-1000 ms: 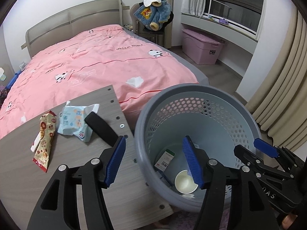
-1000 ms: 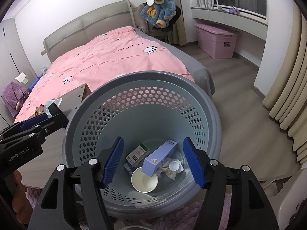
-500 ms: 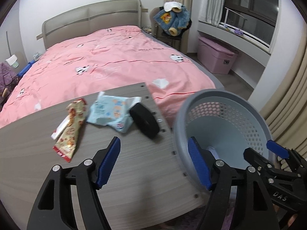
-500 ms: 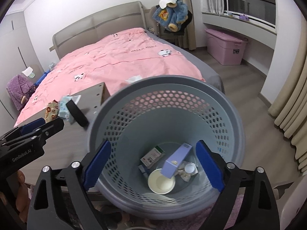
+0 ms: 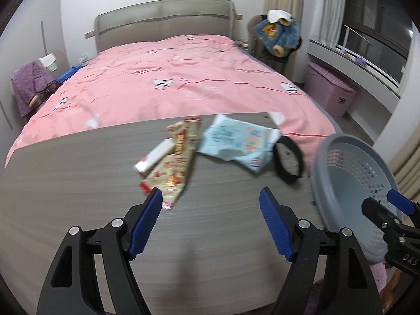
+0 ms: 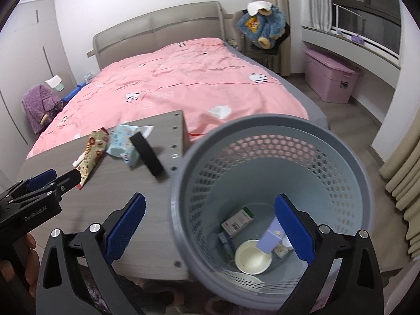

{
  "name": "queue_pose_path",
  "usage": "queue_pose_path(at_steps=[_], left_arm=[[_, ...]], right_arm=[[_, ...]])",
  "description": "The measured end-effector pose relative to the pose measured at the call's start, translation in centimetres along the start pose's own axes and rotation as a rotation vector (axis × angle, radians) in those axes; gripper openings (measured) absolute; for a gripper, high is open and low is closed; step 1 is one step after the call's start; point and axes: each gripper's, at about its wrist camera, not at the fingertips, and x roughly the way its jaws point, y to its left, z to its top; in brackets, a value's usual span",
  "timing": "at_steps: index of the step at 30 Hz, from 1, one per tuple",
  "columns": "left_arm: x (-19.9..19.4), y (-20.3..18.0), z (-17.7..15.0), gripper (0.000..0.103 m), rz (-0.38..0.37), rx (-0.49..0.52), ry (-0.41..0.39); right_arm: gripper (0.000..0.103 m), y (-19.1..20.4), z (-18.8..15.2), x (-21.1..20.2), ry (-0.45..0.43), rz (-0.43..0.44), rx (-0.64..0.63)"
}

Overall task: Collect trash
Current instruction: 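Move the right tool back to the table and grasp the black elastic band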

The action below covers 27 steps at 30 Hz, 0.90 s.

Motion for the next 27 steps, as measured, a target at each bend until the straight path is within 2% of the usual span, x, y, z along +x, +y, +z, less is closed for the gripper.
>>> queue_pose_path(at_steps=[8, 18, 27], left_arm=[[0.8, 3.6, -0.2, 0.073, 0.047, -0.057, 0.014], [1.9, 6.2, 0.1, 0.073, 0.072, -0.097, 0.031], [2.6, 6.9, 0.2, 0.073, 0.065, -0.116, 0.041]], right_arm=[[0.097, 3.3, 1.5, 1.7, -0.007, 0.023, -0.067], [0.097, 6.3, 3.4, 4.6, -0.003, 0.064, -0.111], [0.092, 7.3, 4.3, 7.2, 0.034, 0.014, -0.134]])
